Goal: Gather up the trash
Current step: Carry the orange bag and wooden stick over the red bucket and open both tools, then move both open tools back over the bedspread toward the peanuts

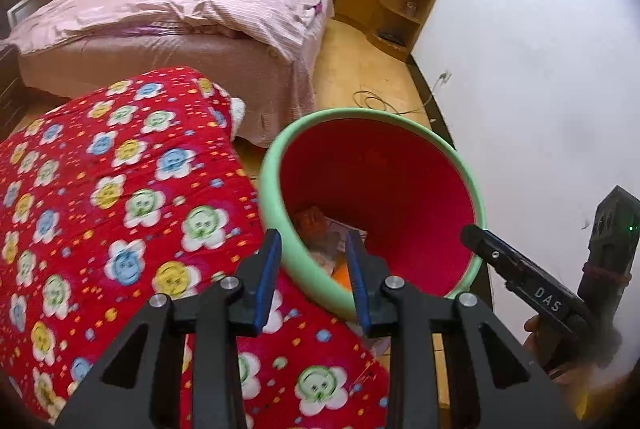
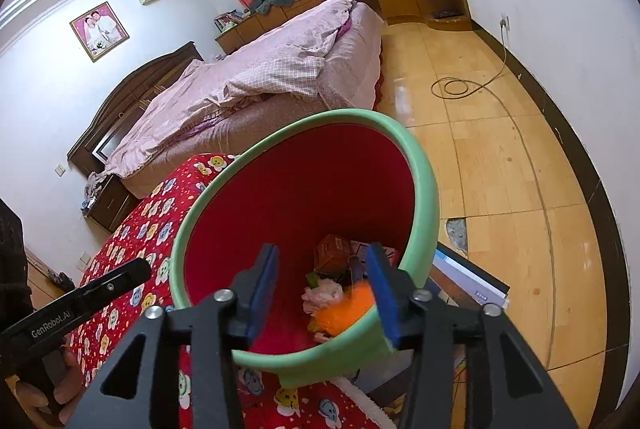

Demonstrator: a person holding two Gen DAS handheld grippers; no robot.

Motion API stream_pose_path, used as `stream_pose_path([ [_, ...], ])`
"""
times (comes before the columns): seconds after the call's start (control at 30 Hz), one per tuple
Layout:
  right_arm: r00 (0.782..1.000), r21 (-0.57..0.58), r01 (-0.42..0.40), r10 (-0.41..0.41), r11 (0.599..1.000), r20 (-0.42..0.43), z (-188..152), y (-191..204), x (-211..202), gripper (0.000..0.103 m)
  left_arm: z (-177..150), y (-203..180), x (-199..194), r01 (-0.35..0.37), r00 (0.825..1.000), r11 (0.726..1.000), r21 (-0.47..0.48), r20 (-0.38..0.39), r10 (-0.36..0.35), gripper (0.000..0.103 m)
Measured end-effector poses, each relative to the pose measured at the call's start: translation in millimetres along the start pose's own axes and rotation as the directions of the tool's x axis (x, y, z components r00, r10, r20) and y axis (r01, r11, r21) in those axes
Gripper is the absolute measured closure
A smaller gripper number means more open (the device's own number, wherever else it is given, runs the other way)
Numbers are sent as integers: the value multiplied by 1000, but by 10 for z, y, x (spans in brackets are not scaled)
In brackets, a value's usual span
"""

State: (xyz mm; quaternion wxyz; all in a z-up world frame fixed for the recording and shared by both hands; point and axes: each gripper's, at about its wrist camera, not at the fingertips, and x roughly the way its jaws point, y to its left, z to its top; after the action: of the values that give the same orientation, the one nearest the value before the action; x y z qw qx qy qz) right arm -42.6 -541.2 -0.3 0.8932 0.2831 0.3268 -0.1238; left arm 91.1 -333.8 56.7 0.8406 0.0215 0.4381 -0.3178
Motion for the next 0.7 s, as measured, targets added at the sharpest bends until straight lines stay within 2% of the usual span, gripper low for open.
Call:
stream_pose_path([
  [0.4,998,-29,-56,58,998,40,-170,370,-423,41,-274,386,-687,-71,996,994,-81,52,76,71],
  [0.7,989,-117,-126,133,985,58,-425,895,-777,29,-576,729,-1294,-148,980,979,-140,113,165,71],
])
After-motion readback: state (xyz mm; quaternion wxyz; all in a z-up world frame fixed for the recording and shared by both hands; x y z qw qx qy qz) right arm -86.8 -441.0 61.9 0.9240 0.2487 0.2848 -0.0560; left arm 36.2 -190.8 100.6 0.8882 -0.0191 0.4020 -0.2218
